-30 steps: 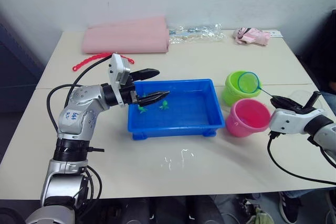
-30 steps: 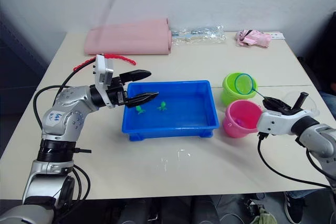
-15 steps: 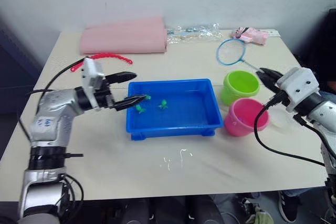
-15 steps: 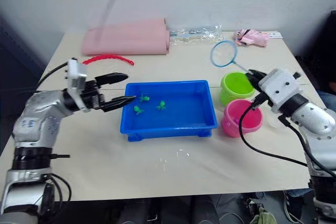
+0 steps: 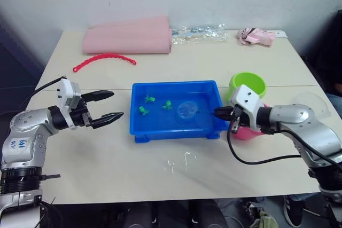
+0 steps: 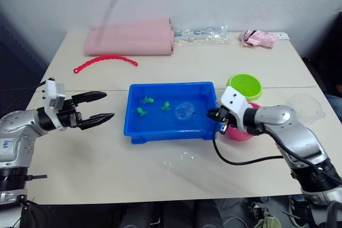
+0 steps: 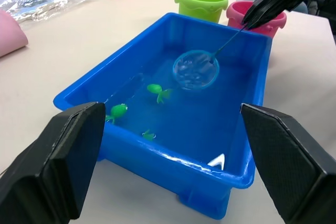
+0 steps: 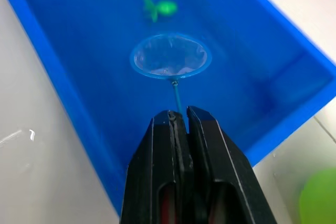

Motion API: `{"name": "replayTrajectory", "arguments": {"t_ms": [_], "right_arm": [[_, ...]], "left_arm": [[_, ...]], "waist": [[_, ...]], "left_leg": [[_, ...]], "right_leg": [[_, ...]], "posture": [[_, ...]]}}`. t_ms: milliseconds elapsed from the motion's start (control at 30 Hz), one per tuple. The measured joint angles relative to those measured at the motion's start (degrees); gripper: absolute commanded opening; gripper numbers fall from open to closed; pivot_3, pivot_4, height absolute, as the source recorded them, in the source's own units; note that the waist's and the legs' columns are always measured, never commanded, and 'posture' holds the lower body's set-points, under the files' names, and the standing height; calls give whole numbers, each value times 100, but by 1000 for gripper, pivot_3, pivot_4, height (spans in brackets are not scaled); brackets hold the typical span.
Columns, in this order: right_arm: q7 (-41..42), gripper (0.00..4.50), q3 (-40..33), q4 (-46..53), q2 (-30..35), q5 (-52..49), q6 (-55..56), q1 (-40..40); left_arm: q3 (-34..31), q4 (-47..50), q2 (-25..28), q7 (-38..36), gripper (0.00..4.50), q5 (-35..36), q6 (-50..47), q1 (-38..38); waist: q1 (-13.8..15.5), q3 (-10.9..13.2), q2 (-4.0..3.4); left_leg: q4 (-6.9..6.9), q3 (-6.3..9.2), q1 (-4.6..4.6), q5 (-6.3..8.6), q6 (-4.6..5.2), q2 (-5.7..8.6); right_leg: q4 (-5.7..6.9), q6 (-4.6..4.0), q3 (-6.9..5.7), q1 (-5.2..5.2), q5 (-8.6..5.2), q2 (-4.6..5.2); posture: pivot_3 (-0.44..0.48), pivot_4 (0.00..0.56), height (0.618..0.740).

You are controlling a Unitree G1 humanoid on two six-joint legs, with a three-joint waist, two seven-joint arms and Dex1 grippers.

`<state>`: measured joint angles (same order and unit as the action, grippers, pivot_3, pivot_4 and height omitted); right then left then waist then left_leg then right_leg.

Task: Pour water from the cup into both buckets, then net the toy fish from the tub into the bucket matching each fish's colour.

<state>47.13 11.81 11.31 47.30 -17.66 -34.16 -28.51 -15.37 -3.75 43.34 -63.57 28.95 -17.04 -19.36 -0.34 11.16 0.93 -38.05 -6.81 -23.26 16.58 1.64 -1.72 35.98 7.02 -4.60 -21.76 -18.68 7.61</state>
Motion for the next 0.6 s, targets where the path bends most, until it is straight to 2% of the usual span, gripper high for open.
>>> {"name": "replayTrajectory", "arguments": {"t_ms": [200,367,600], "right_arm": [[-109,0,344,-533,-765,338,-17,-353],[-278,0,251,-754,-1474,398,196,-424],[-402,0,-274,-659,-1682,286,635,-3]], "left_arm": [[-25,200,-2,217,4457,14,-119,25],[-36,380,-4,304,4457,51,-230,138],[-30,547,-5,348,4457,90,-284,172]], "waist": [[-45,-1,1],[-111,-1,1],[-117,-1,1]], "left_leg": [[3,-4,-1,0,-3,-2],[4,-6,-4,0,-3,0],[5,-6,-4,0,-4,0]], "right_leg": [[3,0,2,-6,0,-8],[3,0,3,-9,0,-9],[2,0,3,-8,0,-9]], "posture": [[0,150,740],[0,150,740],[0,150,740]]}}
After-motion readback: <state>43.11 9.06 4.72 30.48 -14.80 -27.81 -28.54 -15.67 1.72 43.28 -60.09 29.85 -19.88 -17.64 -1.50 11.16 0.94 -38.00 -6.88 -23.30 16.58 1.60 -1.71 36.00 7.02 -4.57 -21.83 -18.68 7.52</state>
